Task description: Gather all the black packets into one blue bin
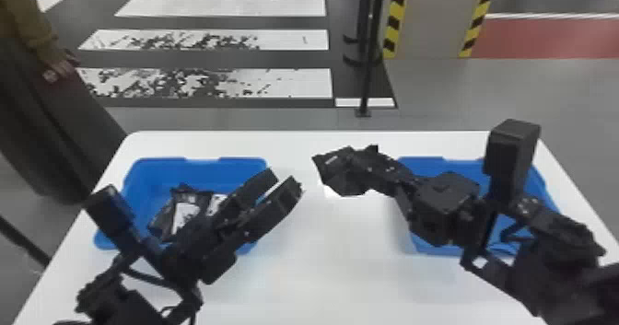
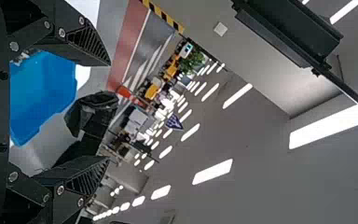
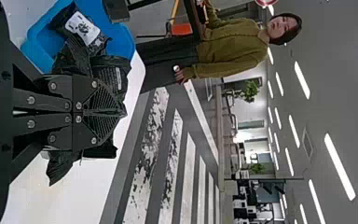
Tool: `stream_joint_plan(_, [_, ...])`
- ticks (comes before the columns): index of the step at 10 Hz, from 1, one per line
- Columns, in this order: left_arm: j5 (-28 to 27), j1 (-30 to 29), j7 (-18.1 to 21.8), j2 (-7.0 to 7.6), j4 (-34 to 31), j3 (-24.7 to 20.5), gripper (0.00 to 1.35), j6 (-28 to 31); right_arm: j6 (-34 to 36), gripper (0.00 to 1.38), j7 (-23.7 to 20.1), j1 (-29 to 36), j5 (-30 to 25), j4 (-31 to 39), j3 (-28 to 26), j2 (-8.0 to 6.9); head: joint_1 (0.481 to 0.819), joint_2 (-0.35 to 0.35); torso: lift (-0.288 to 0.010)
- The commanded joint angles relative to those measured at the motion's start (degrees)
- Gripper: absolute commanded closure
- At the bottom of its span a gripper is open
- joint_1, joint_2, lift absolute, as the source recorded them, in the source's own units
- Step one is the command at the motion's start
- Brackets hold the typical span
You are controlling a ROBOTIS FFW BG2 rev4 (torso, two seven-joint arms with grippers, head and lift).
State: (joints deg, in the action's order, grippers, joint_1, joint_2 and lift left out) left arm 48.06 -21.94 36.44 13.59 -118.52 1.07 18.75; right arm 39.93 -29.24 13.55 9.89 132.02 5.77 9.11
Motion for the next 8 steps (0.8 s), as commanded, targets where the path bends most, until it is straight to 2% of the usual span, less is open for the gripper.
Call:
stream_joint_plan(1, [1.87,2.82,0.12,0.04,2.57,1.79,0.35,-0.61,0.00,1.28,-0.20,0.65,-0.17,2.06,1.54,0.21,0.695,0.031,-0.110])
stream_joint_plan(3, [2.44,5.49,0.12,0.04,5.52,3.16,0.38,-0.61,0.00,1.28,-0.55,1.08,-0.06,3.75,3.71,0.56,0.695,0.040,-0.110])
stream_joint_plan(4, [3.24,6.89,0.12,-0.05,7.63,4.19,0.45,-0.19,0.00,1.28,-0.64,1.36,0.05,4.59,4.51,0.74,0.695,0.050,-0.110])
stream_joint_plan(5, [4.04,7.32,0.12,0.04,8.20,5.22,0.68,-0.33,0.14,1.28,-0.64,1.22,0.28,4.59,4.97,0.82,0.695,0.058,-0.110])
stream_joint_plan(6, [4.04,7.32,0.12,0.12,8.34,5.56,0.82,-1.32,0.14,1.28,-0.64,1.22,0.28,4.59,4.97,0.82,0.695,0.058,-0.110])
stream_joint_plan(8, [2.09,8.16,1.09,0.47,9.46,6.82,0.81,-5.68,0.56,1.28,-0.64,0.94,0.63,4.03,4.97,0.82,0.695,0.056,-0.110])
